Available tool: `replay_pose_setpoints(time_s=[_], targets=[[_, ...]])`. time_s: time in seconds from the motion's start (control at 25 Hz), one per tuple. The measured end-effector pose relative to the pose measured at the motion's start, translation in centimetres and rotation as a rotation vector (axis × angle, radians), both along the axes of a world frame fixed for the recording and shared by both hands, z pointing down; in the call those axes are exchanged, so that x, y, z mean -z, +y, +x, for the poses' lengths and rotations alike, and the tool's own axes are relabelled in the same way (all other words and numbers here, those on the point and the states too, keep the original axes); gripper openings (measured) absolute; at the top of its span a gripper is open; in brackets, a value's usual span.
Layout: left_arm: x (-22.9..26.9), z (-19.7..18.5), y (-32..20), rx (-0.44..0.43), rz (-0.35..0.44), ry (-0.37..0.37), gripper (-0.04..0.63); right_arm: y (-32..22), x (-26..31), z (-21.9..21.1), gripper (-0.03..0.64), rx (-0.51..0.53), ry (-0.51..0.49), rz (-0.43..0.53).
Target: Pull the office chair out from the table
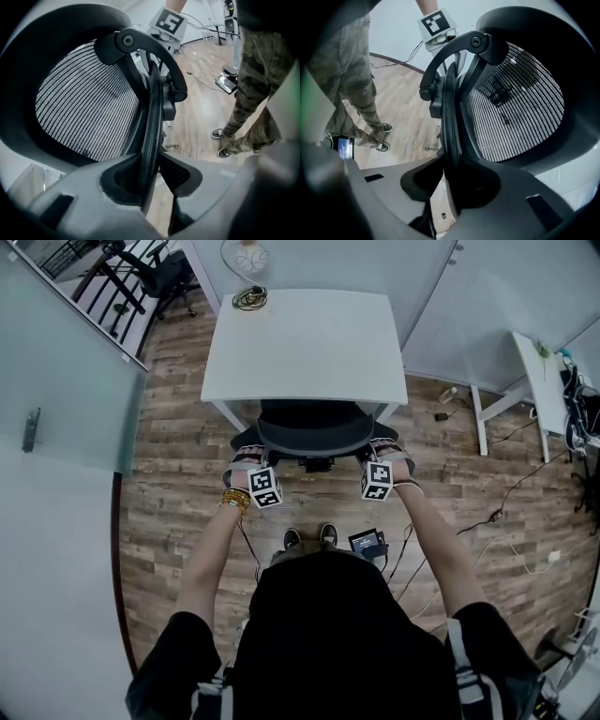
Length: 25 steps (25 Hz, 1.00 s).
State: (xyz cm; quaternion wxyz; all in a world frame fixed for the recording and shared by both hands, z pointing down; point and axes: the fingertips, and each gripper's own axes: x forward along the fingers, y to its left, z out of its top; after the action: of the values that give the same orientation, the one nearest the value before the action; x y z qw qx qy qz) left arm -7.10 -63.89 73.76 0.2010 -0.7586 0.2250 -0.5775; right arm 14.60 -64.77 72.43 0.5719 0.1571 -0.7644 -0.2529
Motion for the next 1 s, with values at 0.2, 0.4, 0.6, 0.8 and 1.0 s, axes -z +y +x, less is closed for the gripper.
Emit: replay_pose_setpoints(time_s=[0.2,0.4,0.6,0.8,1.0], targets=[[-0.2,-1.9,0.7,-0.007,-0.020,0.000,0.137,1.4,-0.2,-2.1,0.095,-0.030,-0.005,0.002],[-0.6,-4.0,1.2,-0.008,-0.026,-0.017,0.138,2.5,-0.2,-3.9,0.094,-0.059,0.001,-0.002],[-0.7,-5.2,1.6,-0.004,-0.018,-0.028,0.140,3.7,-0.1,-5.3,0.092,-0.070,0.000,-0.009],[-0.3,-5.0,1.6,-0.016,-0.002,-0.034,0.137,3.7,-0.4,-5.0,0.092,-0.093,-0.002,-0.043],[-0.4,-5.2,1.9,-0.032,0.020,-0.028,0.135,3.9,-0.6,-5.3,0.094,-0.106,-0.008,-0.030]])
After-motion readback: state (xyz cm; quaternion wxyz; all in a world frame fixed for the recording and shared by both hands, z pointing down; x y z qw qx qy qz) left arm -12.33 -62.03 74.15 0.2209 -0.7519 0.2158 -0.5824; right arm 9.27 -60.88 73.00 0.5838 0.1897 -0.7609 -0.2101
